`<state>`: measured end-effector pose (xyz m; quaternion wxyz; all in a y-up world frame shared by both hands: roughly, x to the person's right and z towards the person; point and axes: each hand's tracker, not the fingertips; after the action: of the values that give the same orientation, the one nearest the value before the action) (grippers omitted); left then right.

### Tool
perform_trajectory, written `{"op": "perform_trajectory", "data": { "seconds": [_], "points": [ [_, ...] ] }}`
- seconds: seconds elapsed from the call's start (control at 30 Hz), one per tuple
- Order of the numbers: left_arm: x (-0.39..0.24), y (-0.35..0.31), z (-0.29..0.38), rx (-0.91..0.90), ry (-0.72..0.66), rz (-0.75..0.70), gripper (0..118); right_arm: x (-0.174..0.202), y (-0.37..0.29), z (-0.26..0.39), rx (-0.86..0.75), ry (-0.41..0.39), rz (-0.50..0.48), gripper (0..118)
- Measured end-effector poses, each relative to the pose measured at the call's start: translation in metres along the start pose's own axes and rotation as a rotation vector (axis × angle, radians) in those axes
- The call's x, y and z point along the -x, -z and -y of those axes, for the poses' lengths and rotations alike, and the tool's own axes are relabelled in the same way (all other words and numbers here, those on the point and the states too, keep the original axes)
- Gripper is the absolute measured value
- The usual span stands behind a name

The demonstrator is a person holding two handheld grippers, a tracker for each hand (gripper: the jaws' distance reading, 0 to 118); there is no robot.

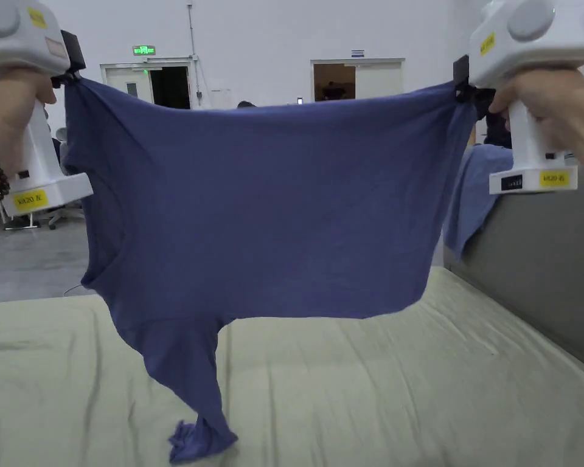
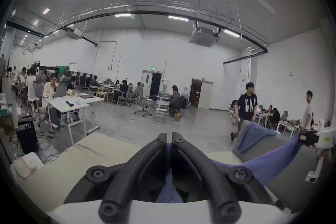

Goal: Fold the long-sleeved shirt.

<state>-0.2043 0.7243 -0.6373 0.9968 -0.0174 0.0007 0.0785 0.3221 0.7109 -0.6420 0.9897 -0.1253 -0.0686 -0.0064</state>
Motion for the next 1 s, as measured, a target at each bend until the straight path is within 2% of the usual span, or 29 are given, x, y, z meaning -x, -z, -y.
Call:
{"op": "perform_trajectory", "data": {
  "seconds": [0.13,0.27,0.33,0.4,0.57,0.73,0.83,0.87,0.97,1.0],
  "points": [
    [0.011,0.011,0.060,0.077,0.056,-0.014,1,0.004,0.031,0.068,0.087,-0.010,-0.016,0],
    [0.030,0.021,0.142,0.175,0.046,-0.025,1,0.007,0.066,0.161,0.212,0.038,-0.044,0],
    [0.039,0.026,0.178,0.257,0.035,-0.035,1,0.011,0.076,0.203,0.272,0.037,-0.040,0],
    [0.044,0.021,0.211,0.259,0.045,-0.037,1,0.015,0.083,0.241,0.318,0.035,-0.031,0],
    [0.053,0.007,0.241,0.298,0.053,-0.032,1,0.016,0.076,0.279,0.352,0.053,-0.055,0],
    [0.067,-0.037,0.234,0.256,-0.029,0.039,1,0.011,0.022,0.269,0.302,-0.025,-0.127,0],
    [0.069,-0.089,0.243,0.254,0.021,0.058,1,0.006,-0.033,0.277,0.273,-0.118,-0.163,0],
    [0.068,-0.111,0.254,0.296,0.089,0.048,1,0.003,-0.054,0.287,0.273,-0.146,-0.182,0],
    [0.075,-0.177,0.296,0.334,0.151,0.017,1,-0.003,-0.111,0.327,0.282,-0.169,-0.201,0],
    [0.080,-0.200,0.312,0.359,0.134,0.015,1,-0.007,-0.129,0.344,0.294,-0.171,-0.221,0]
  ]
}}
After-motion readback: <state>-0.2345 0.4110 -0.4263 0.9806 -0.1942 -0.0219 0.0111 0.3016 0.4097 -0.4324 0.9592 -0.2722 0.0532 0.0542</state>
